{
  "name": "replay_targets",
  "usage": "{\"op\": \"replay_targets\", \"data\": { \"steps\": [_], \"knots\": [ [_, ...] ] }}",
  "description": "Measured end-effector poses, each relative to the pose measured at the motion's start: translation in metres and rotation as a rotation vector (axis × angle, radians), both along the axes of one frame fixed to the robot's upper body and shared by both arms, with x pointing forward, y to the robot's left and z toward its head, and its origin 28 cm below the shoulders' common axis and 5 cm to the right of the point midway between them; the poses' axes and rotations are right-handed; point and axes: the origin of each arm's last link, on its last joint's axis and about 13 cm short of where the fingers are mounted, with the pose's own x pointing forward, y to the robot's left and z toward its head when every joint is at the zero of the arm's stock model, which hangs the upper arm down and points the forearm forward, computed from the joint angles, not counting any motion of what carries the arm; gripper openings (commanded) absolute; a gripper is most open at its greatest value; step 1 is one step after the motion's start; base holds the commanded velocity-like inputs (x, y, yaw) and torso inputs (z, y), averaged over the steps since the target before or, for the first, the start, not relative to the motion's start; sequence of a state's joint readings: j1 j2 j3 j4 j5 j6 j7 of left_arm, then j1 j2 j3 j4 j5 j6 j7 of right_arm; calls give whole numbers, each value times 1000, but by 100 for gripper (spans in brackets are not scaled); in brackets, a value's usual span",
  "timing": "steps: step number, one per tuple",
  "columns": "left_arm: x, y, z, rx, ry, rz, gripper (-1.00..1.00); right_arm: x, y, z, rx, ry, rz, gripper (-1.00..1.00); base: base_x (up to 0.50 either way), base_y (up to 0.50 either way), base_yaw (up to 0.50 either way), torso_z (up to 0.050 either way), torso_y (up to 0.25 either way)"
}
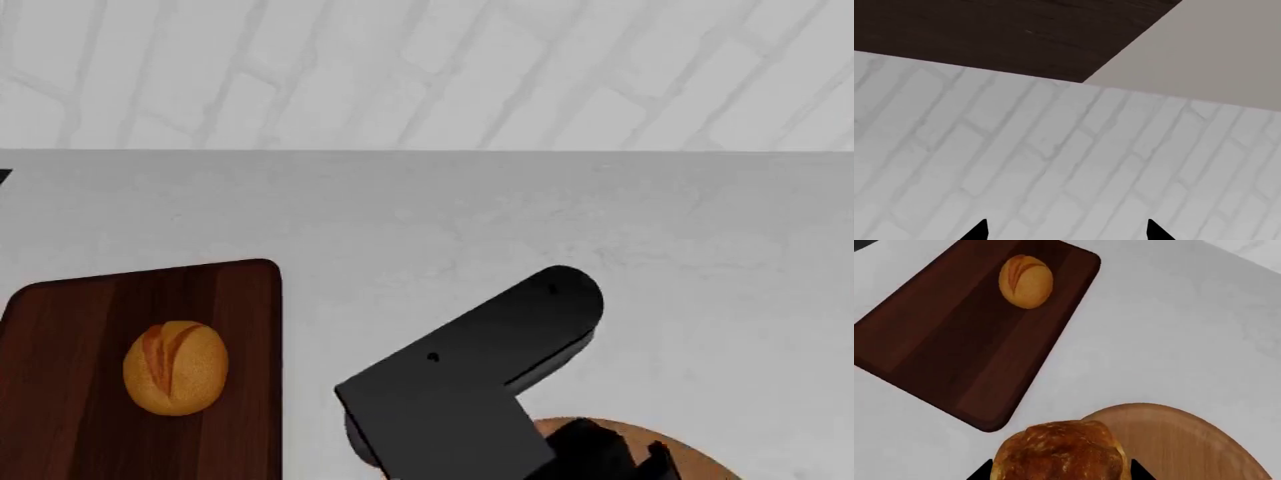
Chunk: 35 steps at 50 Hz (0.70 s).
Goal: Place all breads on the cutting board.
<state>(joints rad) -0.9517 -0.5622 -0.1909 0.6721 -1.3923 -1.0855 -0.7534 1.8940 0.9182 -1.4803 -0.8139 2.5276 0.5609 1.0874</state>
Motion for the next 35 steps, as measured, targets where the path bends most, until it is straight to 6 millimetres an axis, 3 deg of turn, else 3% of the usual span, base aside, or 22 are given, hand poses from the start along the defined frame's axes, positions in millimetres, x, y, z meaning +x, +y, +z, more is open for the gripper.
{"op": "replay_targets", "data": {
  "steps": [16,35],
  "knots": [
    [1,2,0,0,-12,21,100,8,33,-3,71,7,204,-100,0,0,0,0,0],
    [5,2,-1,3,-8,35,100,62,52,-3,108,-39,299,-100,0,0,0,0,0]
  ]
}}
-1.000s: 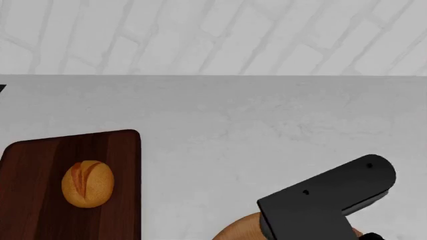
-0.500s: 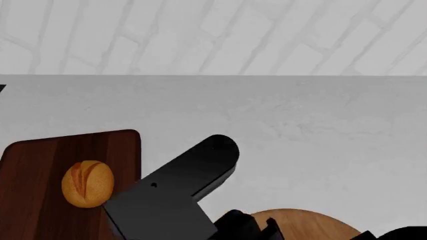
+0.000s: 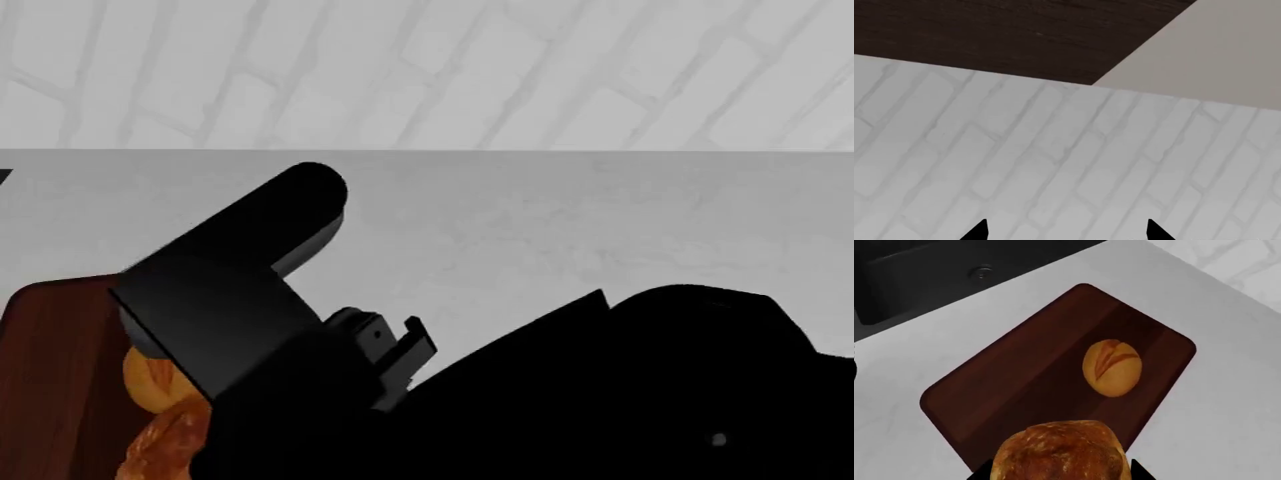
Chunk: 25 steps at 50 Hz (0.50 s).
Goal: Place all breads on the cutting board.
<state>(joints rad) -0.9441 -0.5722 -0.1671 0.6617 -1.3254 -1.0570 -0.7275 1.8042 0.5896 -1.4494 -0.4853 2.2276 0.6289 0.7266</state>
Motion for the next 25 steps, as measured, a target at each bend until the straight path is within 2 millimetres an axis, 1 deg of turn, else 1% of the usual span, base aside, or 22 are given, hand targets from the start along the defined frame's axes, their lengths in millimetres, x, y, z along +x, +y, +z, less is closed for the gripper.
{"op": "replay_targets", "data": {
  "steps": [9,25],
  "knots": [
    [0,0,0,3,5,3,100,18,9,-3,39,-3,31,-100,0,0,0,0,0],
    [1,0,0,3,4,11,100,26,21,-11,61,26,88,-100,0,0,0,0,0]
  ]
}}
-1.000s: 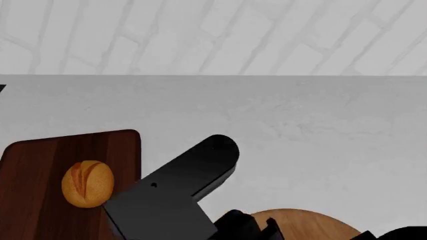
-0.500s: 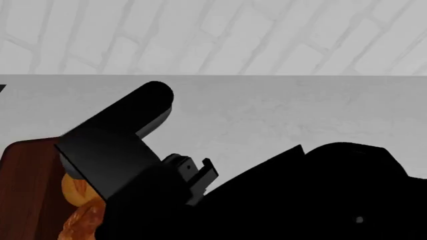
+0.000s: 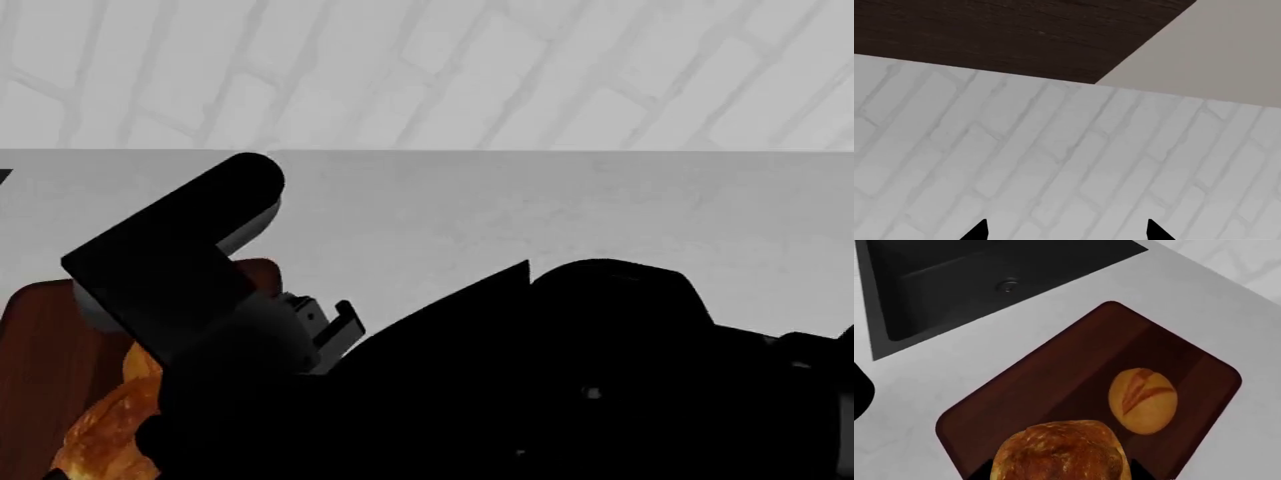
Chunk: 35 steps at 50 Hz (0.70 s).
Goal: Place all breads on the cutting board.
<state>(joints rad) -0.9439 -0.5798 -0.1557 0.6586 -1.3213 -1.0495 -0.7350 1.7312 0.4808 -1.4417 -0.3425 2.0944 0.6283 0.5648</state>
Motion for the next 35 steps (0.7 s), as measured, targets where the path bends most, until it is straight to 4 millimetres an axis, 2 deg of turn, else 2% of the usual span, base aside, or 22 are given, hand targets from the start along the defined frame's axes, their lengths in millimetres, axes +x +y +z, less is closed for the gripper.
{"op": "replay_targets", "data": {
  "steps": [35],
  "knots": [
    [0,0,0,0,4,5,100,19,13,-17,15,53,39,-100,0,0,0,0,0]
  ]
}}
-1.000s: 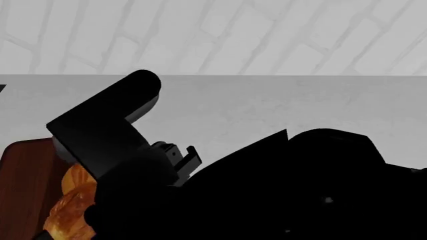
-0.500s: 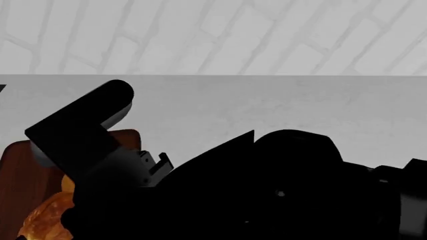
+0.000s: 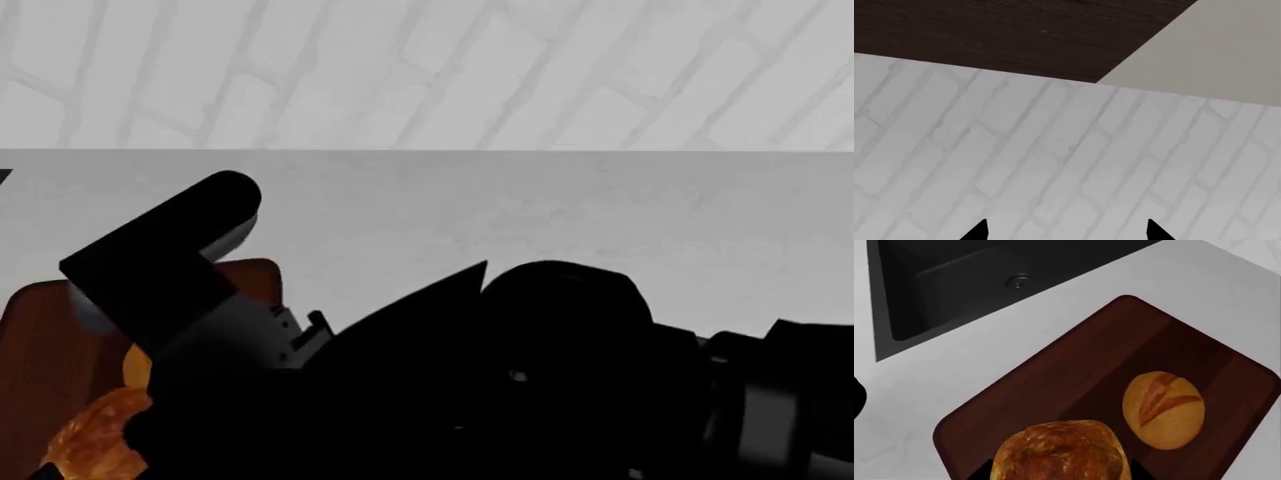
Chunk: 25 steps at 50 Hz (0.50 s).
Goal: Place all breads on the cutting board.
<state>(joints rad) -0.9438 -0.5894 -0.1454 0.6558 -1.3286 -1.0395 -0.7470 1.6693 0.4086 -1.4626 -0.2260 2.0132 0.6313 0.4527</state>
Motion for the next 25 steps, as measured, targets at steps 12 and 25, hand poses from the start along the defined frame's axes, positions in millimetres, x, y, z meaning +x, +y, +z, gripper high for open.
{"op": "replay_targets", "data": {
  "steps": [12,25],
  "knots": [
    [0,0,0,-2,1,1,100,3,-1,-3,-9,-9,0,100,0,0,0,0,0],
    [0,0,0,-6,1,3,100,-2,-3,1,-15,-38,-4,100,0,0,0,0,0]
  ]
}}
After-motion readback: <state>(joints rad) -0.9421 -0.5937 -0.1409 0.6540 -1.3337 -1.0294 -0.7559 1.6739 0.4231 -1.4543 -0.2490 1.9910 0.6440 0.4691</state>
